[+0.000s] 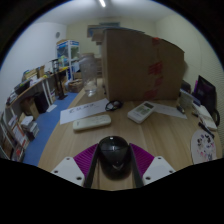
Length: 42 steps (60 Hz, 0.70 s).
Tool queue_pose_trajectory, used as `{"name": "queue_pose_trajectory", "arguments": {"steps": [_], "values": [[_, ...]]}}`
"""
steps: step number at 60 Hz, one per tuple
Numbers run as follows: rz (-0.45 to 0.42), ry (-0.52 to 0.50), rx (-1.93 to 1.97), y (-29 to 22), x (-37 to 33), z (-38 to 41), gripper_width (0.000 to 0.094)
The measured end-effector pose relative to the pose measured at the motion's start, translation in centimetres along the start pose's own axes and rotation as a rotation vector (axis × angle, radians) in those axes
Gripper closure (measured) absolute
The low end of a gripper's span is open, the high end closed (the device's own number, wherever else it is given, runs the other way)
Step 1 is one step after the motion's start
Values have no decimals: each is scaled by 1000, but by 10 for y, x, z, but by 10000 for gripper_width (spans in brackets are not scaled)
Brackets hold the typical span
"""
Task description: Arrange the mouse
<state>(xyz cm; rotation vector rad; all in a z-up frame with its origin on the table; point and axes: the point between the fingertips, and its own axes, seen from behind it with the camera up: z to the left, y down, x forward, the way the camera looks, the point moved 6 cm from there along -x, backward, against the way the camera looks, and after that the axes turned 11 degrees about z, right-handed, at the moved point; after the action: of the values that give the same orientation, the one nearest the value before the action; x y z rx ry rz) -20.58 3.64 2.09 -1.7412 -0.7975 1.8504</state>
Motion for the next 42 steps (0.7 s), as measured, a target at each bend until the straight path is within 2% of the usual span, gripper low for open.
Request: {"name": "queue_pose_trajectory", "arguments": {"steps": [7,20,27,30,36,42], "values": [[6,40,9,-2,3,0,384],[54,34,-18,-1,0,0,541],[62,-42,-46,-5,-28,11,553],[10,-53,-71,-24,-61,7,553],[-179,-55,-77,-79,-142,-30,554],[-311,13,-46,-114,-200,-111,555]]}}
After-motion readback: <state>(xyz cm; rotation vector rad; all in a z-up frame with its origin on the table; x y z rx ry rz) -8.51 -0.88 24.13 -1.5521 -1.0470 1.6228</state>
